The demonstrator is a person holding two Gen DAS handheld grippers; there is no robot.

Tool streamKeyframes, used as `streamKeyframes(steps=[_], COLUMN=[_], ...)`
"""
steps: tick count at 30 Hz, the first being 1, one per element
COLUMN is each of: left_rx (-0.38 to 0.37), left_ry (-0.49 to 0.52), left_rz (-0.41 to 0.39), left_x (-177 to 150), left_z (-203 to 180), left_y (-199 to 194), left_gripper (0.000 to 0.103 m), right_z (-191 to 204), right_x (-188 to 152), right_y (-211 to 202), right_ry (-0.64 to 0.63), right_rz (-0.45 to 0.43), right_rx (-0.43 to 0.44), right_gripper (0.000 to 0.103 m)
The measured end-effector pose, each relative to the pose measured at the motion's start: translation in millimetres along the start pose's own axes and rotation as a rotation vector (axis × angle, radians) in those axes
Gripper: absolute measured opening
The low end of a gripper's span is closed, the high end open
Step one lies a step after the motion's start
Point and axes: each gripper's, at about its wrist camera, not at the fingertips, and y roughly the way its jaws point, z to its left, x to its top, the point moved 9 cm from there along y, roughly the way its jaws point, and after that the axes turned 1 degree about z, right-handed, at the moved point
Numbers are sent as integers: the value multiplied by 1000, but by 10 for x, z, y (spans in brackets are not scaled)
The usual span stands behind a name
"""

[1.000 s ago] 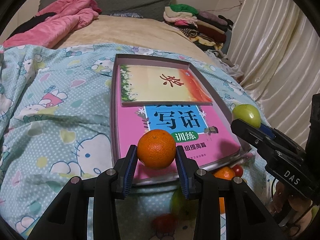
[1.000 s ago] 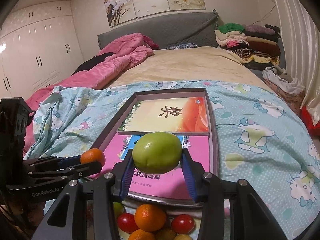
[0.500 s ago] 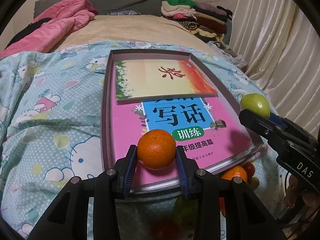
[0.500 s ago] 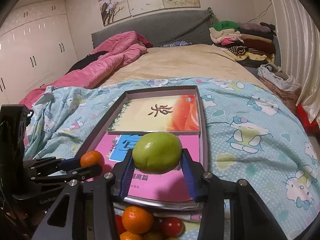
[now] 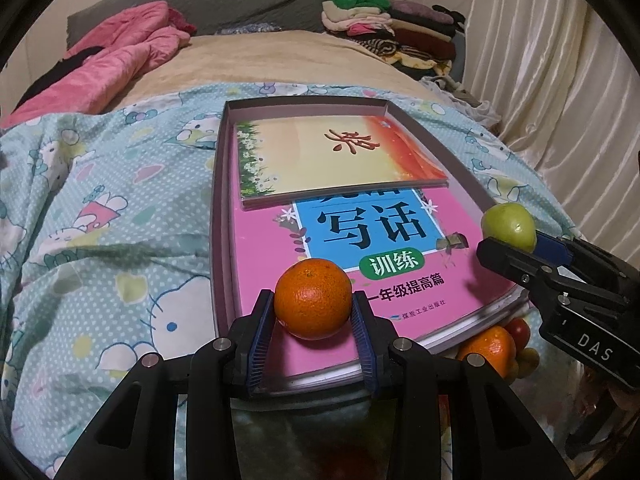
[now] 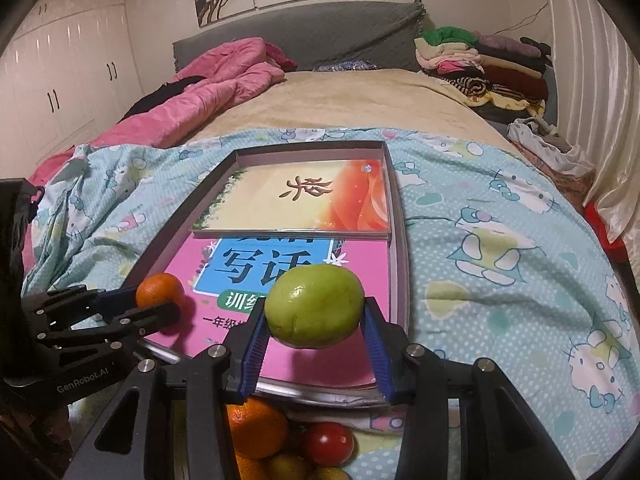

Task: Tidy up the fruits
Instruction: 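Lift and carry the orange with the left tool while the right tool carries the apple into the tray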

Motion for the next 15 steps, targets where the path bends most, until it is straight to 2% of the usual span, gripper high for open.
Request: streamKeyframes(steps=[15], left_rx=[-2], left_ry=[5], left_rz=[6], left_x=[-17], left_z=[-4], left_y=[0], left_gripper=[40], right_z=[-12], right_x=[-94], right_y=[90], right_ry=[-48], right_rz=[45], right_rx=[-64], right_gripper=[46])
